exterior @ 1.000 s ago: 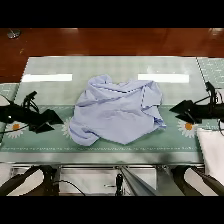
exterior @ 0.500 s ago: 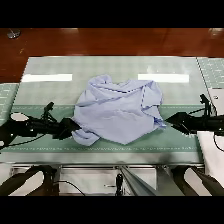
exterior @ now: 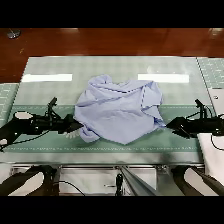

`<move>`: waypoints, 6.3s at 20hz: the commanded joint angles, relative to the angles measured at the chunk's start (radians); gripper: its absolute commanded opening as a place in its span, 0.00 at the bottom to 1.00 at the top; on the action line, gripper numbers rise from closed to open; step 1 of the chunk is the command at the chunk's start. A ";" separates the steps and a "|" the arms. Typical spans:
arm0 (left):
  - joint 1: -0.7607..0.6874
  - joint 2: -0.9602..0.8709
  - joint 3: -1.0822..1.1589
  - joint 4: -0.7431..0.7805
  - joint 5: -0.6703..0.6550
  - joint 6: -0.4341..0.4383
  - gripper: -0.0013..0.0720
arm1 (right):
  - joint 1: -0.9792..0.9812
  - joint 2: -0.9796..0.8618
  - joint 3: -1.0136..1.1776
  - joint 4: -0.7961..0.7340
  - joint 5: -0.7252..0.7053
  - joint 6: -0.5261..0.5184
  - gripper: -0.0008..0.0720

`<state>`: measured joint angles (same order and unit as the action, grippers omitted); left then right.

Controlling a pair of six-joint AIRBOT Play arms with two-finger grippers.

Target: Fold the shirts.

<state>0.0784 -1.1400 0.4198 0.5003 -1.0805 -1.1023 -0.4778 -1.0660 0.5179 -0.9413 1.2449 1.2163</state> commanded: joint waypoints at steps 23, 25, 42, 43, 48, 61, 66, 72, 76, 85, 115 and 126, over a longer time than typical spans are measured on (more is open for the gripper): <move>-0.002 0.121 0.766 -0.201 0.035 0.002 0.05 | 0.323 -0.154 1.073 0.050 0.045 0.152 0.04; -0.002 0.149 1.002 -0.174 0.117 0.002 0.04 | 0.323 -0.146 1.340 0.011 0.082 0.196 0.04; -0.002 0.588 1.424 0.506 0.052 -0.230 0.04 | 0.324 0.416 1.541 -0.181 0.459 0.274 0.04; -0.002 0.580 1.398 0.506 0.008 -0.326 0.04 | 0.324 0.421 1.495 -0.152 0.497 0.280 0.04; -0.002 0.515 1.053 0.506 -0.047 -0.387 0.04 | 0.324 0.549 0.976 -0.085 0.401 0.277 0.04; -0.153 -0.180 0.919 0.330 0.269 -0.323 0.05 | 0.324 -0.081 0.517 0.072 -0.380 0.194 0.04; -0.158 -0.256 0.919 0.311 0.190 -0.332 0.97 | 0.323 -0.444 0.793 0.201 -0.309 0.216 0.41; 0.076 -0.253 0.914 0.468 -0.297 -0.342 0.98 | 0.158 -0.486 0.958 0.076 0.056 0.186 0.87; 0.238 -0.127 0.675 0.551 -0.320 -0.343 0.98 | 0.003 -0.334 0.785 -0.198 0.116 0.262 0.87; 0.345 0.009 0.073 0.314 -0.132 -0.189 0.98 | -0.039 0.148 -0.008 0.244 -0.173 -0.024 0.87; 0.201 -0.023 0.015 -0.060 0.080 0.047 0.05 | -0.010 -0.288 0.250 -0.030 -0.132 0.148 0.87; 0.201 0.016 0.110 -0.108 0.017 0.050 0.05 | 0.113 -0.360 0.506 0.027 0.001 0.129 0.04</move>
<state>0.2787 -1.1496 0.4679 0.4362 -1.0241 -1.0554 -0.3798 -1.4311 0.9188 -0.9279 1.1488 1.3552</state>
